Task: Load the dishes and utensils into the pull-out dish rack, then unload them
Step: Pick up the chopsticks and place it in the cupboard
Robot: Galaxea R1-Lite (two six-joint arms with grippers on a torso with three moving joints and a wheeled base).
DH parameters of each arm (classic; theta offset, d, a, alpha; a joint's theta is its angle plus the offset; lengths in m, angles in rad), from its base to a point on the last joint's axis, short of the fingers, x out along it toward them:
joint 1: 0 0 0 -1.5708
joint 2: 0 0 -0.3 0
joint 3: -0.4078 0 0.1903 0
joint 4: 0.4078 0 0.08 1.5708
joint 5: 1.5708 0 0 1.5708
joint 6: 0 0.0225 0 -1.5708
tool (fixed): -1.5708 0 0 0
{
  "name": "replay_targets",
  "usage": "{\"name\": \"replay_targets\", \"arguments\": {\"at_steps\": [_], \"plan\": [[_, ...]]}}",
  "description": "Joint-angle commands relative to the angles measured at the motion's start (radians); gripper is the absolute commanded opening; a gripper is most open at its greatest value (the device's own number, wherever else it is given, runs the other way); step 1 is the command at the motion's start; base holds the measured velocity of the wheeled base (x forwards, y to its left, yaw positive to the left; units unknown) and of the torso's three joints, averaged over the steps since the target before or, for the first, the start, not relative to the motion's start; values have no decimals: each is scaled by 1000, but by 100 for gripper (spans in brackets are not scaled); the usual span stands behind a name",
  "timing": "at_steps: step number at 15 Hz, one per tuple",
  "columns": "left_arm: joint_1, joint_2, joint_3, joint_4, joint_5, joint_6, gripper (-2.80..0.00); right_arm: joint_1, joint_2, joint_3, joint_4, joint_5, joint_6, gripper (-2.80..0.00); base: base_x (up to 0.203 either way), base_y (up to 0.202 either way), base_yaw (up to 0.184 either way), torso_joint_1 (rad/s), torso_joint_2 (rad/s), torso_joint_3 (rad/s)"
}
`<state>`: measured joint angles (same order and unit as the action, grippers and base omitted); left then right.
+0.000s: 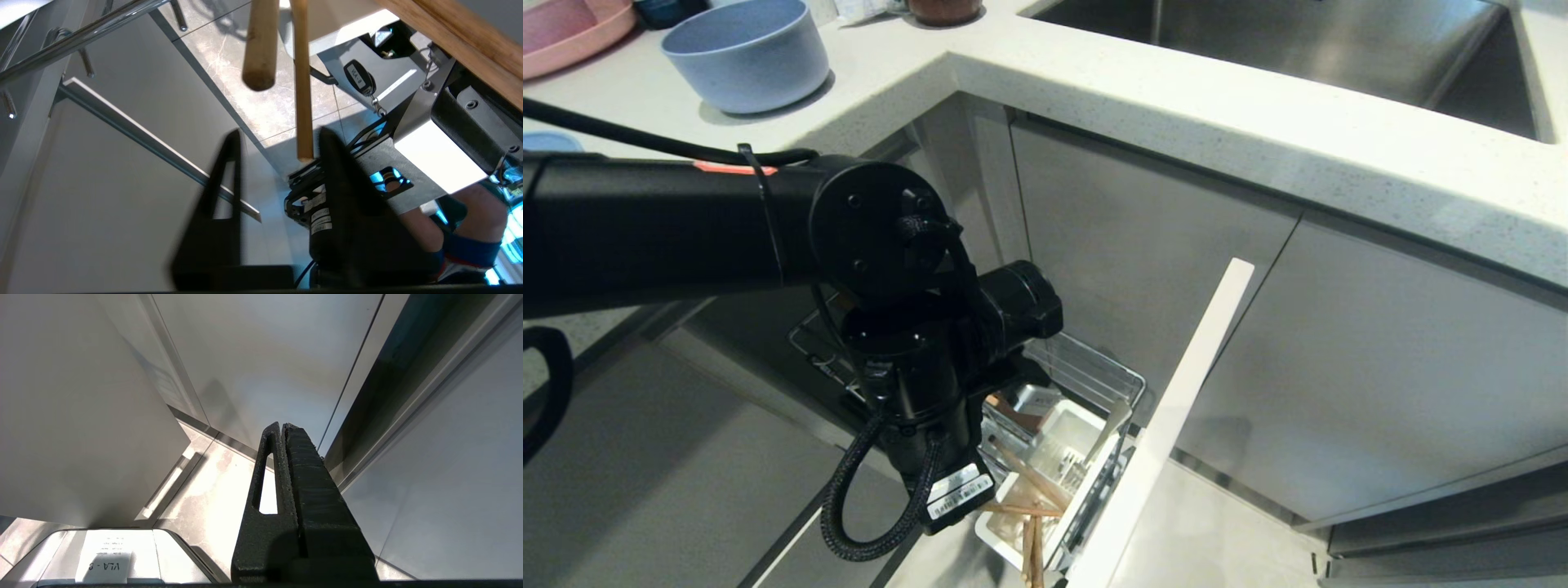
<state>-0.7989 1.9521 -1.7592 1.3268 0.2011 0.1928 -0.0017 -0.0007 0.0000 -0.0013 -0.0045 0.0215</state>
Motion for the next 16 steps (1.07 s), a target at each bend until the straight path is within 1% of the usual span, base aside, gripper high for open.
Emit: {"name": "replay_targets", "arguments": {"at_steps": [1, 2, 5, 7, 10, 12, 13, 16], "plan": [[-2, -5, -11, 9, 2, -34, 0, 0, -3, 2, 0, 0, 0, -280, 0, 0, 0, 0, 0, 0], [-8, -10, -12, 10, 4, -51, 0, 0, -2, 2, 0, 0, 0, -280, 0, 0, 0, 0, 0, 0], [-9, -32, -21, 11, 2, -56, 0, 0, -3, 2, 0, 0, 0, -280, 0, 0, 0, 0, 0, 0], [-9, -59, -28, 11, 3, -72, 0, 0, -3, 2, 0, 0, 1, -280, 0, 0, 0, 0, 0, 0], [-11, -140, -39, 11, 6, -98, 0, 0, -4, 2, 0, 0, 0, -280, 0, 0, 0, 0, 0, 0], [-11, -201, -44, 11, 6, -103, 0, 0, -2, 2, 0, 0, 1, -280, 0, 0, 0, 0, 0, 0], [-11, -238, -43, 12, 6, -103, -280, 0, -4, 2, 0, 0, 0, -280, 0, 0, 0, 0, 0, 0], [-11, -341, -47, 9, 9, -111, -280, 0, -4, 2, 0, 0, 0, -280, 0, 0, 0, 0, 0, 0]]}}
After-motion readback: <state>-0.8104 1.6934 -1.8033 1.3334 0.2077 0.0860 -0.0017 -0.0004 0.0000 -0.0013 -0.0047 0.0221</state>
